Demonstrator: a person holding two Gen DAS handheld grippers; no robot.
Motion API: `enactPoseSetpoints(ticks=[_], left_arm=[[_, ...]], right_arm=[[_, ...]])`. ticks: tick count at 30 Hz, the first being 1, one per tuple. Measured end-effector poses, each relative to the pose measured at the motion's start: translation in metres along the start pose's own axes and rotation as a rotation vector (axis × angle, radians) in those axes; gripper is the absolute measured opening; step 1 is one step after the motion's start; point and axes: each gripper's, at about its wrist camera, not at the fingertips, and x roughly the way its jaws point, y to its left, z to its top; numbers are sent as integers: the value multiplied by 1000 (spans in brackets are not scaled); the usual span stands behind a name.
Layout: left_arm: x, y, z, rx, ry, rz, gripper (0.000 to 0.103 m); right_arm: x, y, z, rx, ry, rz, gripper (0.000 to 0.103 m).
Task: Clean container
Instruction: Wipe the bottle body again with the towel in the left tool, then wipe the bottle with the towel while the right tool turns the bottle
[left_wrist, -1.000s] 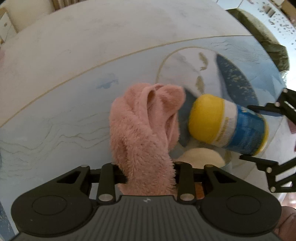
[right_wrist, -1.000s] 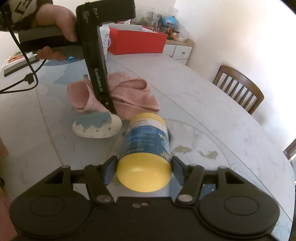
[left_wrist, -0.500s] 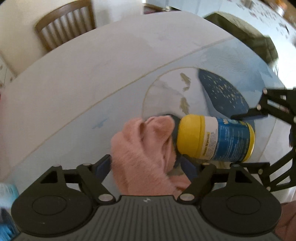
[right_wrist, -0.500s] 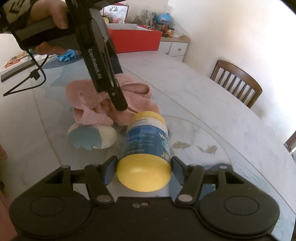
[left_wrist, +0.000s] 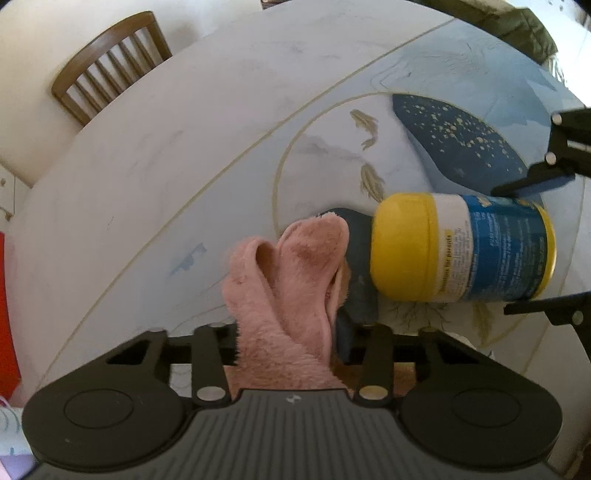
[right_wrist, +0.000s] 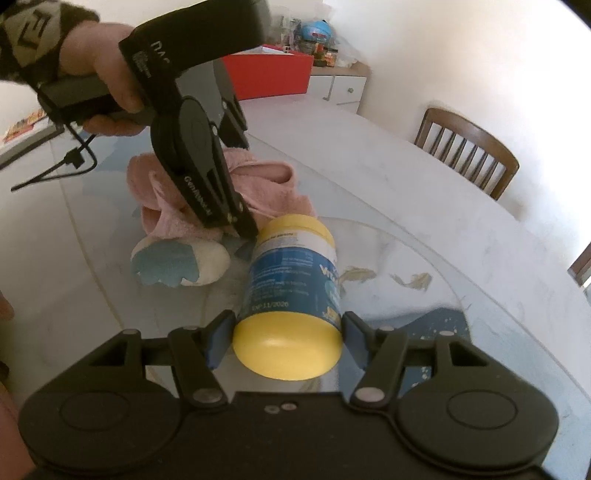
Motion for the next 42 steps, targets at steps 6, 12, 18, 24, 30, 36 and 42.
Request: enactPoseSetpoints(ticks=[6, 12, 18, 24, 30, 36, 42], left_arm=[[-20, 13, -2, -96, -48, -54, 30], [-64, 18, 9, -131, -148, -168, 30], [-95, -11, 36, 3, -202, -288, 30], [-85, -70, 57, 204, -150, -395, 30], [-54, -88, 62, 274, -74, -385, 30], [-44, -55, 70, 174, -76, -356, 29], [-31, -20, 77, 64, -69, -358, 29]], right_arm=[[0, -13, -6, 154, 15, 60, 64], [2, -36, -16, 425, 24, 144, 65], [7, -40, -24, 536, 37, 150, 65], [6, -31, -22, 467, 35, 112, 65], [5, -29, -21, 431, 35, 112, 65], [2, -31, -23, 412, 36, 87, 65], [-5, -31, -23, 385, 23, 5, 65]])
